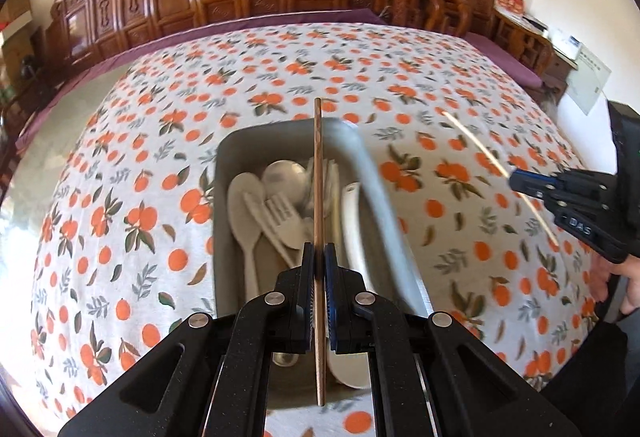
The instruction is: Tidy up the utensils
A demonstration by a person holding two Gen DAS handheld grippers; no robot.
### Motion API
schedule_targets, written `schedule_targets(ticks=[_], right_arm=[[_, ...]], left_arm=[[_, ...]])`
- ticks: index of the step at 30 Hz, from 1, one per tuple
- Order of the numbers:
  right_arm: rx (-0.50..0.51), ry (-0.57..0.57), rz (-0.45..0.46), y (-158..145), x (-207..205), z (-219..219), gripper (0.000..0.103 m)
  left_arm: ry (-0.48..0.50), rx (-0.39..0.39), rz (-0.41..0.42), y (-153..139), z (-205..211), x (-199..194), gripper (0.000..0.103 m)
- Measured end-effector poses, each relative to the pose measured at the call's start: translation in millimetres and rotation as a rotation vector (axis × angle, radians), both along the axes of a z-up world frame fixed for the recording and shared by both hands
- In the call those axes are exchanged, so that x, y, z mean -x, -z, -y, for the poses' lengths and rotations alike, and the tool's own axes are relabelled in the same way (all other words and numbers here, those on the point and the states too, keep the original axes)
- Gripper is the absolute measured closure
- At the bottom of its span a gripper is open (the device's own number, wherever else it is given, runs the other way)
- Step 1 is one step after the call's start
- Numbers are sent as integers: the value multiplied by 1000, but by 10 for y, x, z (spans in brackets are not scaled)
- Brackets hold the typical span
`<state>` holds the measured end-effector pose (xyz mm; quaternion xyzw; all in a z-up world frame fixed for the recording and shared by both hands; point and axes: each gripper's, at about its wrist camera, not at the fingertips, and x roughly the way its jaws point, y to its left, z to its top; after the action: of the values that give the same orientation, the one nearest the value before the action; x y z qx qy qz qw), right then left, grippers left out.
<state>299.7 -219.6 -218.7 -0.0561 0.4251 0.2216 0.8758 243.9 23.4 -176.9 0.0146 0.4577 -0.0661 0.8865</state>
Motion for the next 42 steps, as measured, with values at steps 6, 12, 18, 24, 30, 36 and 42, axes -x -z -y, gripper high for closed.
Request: schedule_targets(ticks=[6, 12, 18, 24, 30, 36, 42], right_arm=[[-6, 17, -22, 73, -84, 55, 97], [1, 5, -27, 106, -117, -17, 97], [9, -10, -27, 121, -113, -83, 97], [9, -9, -28, 137, -105, -106, 97], [-9, -35, -20, 72, -21, -177, 97], [-35, -44, 34, -133, 105, -324, 97], [-84, -98, 64, -334, 222, -633, 97]], left_arm=[[-4, -8, -14, 129, -55, -57, 99], [12, -2, -34, 206, -74, -81, 99], [37, 2, -47, 243, -29, -55, 99], [46, -7, -68, 285, -24, -57, 99], [5, -1, -27, 199, -105, -15, 74], [-39, -3, 23, 84, -235, 12, 62], [-65, -30, 92, -58, -323, 56, 35]])
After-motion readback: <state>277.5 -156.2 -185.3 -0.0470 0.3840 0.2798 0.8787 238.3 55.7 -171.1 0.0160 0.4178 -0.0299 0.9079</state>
